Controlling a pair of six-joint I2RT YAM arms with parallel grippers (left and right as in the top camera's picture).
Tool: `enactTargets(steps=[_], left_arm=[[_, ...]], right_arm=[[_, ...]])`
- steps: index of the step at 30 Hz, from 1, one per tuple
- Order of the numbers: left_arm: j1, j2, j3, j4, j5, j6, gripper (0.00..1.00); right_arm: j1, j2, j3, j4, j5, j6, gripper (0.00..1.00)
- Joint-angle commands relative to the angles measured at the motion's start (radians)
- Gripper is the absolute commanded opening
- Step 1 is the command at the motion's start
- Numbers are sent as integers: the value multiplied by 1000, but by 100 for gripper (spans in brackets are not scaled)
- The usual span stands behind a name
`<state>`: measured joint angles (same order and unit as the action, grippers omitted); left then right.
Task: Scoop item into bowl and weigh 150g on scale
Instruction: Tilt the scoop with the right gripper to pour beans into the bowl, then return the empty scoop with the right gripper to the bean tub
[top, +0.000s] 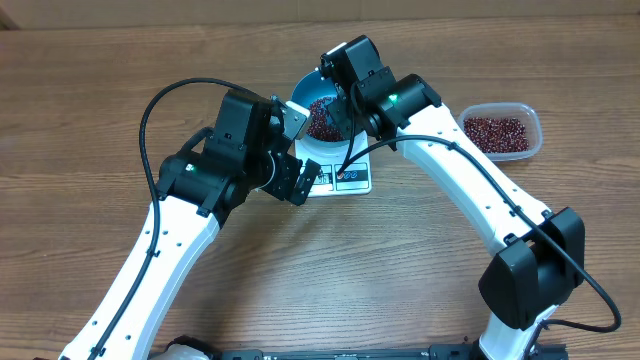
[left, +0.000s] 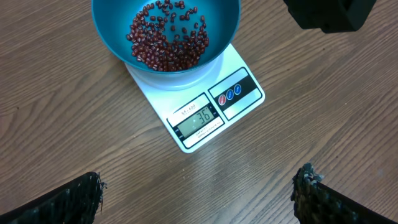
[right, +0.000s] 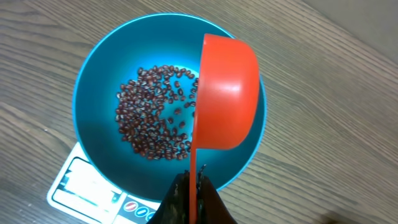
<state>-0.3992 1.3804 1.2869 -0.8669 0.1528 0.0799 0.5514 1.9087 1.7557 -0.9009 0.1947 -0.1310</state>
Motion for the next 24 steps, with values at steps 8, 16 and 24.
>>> enactTargets(steps=[8, 16, 24], left_arm=[[0, -6, -2, 4, -6, -13, 100], [0, -6, -2, 4, -6, -13, 100], [0, -6, -2, 4, -6, -13, 100]], right_arm=[[-108, -48, 52, -35, -219, 56, 4], [-312, -109, 52, -135, -404, 60, 4], [-546, -130, 52, -292, -431, 72, 4]])
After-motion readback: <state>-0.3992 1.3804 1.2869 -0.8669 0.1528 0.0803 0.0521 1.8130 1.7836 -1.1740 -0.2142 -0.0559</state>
